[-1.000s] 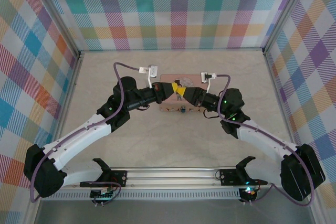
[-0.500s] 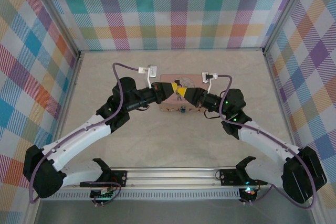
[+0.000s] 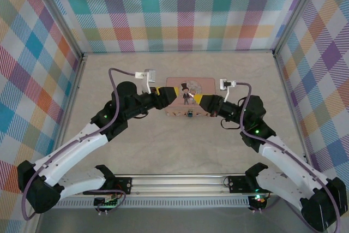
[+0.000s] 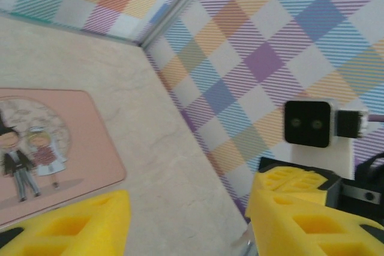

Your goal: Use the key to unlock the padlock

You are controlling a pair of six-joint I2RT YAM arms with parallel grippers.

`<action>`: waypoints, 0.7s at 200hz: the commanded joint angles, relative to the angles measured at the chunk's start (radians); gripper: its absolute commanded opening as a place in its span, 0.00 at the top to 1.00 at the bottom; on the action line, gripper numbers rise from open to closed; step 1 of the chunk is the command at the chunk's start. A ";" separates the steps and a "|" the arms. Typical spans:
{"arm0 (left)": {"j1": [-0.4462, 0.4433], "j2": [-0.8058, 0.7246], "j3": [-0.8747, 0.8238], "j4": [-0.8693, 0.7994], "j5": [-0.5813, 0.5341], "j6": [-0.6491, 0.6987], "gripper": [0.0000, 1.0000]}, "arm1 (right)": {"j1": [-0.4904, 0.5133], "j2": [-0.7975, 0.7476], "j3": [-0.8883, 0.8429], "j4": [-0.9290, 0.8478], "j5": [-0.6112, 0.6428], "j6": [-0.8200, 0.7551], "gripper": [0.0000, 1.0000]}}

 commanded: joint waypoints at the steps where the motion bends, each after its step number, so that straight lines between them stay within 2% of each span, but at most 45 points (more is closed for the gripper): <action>1: 0.013 0.002 0.026 -0.156 -0.096 0.042 0.45 | -0.008 -0.057 0.071 -0.287 0.128 -0.179 1.00; 10: 0.018 0.016 0.029 -0.197 -0.127 0.039 0.44 | -0.008 -0.066 0.094 -0.372 0.189 -0.229 1.00; 21: 0.023 0.041 0.026 -0.233 -0.153 0.032 0.37 | -0.010 -0.069 0.120 -0.459 0.274 -0.282 1.00; 47: 0.041 0.116 0.020 -0.267 -0.171 0.022 0.34 | -0.014 -0.033 0.164 -0.610 0.482 -0.373 1.00; 71: 0.052 0.181 0.019 -0.267 -0.196 0.032 0.21 | -0.021 0.039 0.196 -0.686 0.669 -0.429 1.00; 91: 0.070 0.237 0.029 -0.269 -0.225 0.031 0.07 | -0.025 0.104 0.214 -0.718 0.822 -0.455 1.00; 102: 0.080 0.270 0.036 -0.261 -0.231 0.036 0.04 | -0.039 0.147 0.223 -0.735 0.894 -0.456 1.00; 109: 0.085 0.292 0.040 -0.254 -0.238 0.039 0.00 | -0.053 0.182 0.231 -0.748 0.925 -0.447 1.00; 140: 0.131 0.398 0.078 -0.235 -0.225 0.034 0.00 | -0.144 0.329 0.259 -0.751 0.941 -0.416 1.00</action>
